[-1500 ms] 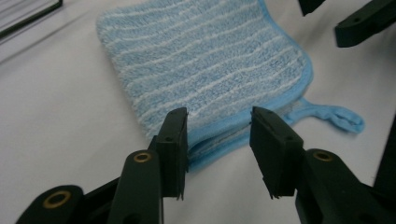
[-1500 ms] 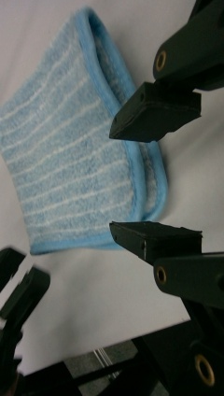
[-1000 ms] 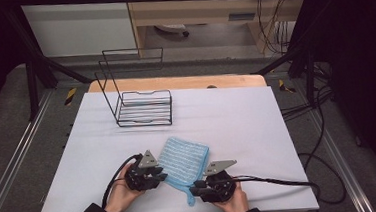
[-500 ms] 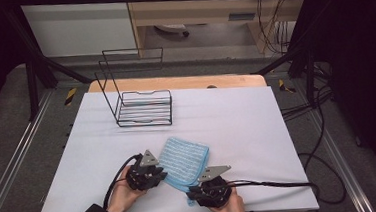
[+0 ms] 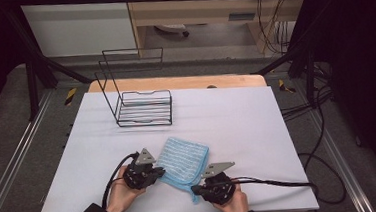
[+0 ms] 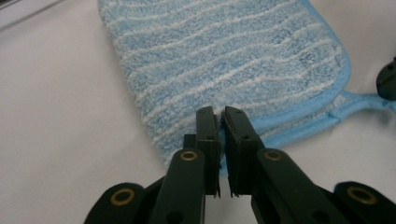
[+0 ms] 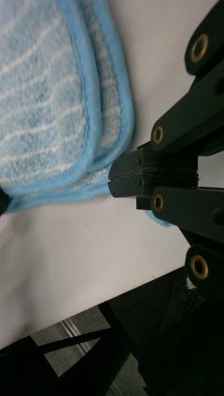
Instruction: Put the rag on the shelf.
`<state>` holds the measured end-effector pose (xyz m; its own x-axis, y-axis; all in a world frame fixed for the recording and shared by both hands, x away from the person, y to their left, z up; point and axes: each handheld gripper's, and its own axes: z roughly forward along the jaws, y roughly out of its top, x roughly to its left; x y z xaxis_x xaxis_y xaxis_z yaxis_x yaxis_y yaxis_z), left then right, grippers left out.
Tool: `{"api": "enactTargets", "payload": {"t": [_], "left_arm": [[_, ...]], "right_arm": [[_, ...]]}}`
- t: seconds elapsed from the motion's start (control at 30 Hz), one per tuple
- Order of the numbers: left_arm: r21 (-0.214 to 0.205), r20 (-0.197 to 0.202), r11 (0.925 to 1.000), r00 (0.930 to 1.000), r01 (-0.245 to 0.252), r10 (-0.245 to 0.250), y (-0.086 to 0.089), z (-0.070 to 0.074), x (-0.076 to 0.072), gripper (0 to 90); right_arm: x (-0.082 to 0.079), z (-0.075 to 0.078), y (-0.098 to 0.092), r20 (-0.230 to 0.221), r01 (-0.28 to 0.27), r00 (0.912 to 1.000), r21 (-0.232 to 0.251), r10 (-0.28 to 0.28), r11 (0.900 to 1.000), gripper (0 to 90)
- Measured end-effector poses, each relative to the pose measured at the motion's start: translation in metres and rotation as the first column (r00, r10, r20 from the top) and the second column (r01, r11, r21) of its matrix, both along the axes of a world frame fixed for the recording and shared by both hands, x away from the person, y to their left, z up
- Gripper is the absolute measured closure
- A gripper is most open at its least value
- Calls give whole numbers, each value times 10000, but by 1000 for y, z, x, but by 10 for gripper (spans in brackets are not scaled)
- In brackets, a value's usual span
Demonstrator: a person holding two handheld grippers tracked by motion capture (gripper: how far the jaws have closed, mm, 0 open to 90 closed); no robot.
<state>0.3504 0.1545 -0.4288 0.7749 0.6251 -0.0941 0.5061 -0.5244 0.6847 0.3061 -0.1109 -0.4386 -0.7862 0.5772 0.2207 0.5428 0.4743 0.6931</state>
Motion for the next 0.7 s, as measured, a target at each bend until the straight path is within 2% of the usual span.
{"api": "enactTargets", "payload": {"t": [0.13, 0.17, 0.33, 0.4, 0.6, 0.7], "left_arm": [[-168, -215, 9999, 9998, 8, -12, 0, 2, -8, 846], [-226, -290, 9997, 9996, 8, -14, -1, 2, -11, 845], [-448, -662, 9988, 9977, -193, 163, -8, 0, -27, 842], [-533, -698, 9981, 9972, -292, 255, -11, -1, -30, 841], [-631, -568, 9977, 9981, -265, 229, -11, -5, -31, 820], [-628, -350, 9978, 9992, -188, 166, -9, -4, -31, 770]], "right_arm": [[3, 8, -15, 107, 264, 9996, -122, -262, 9996, 900], [3, 11, -21, 135, 339, 9993, -351, -335, 9988, 900], [7, 13, -35, -26, 396, 9992, -622, -398, 9973, 900], [7, 14, -38, 2, 415, 9991, -685, -416, 9968, 900], [10, 10, -41, -13, 409, 9992, -789, -412, 9960, 891], [12, 8, -42, 132, 497, 9987, -841, -488, 9952, 822]]}}
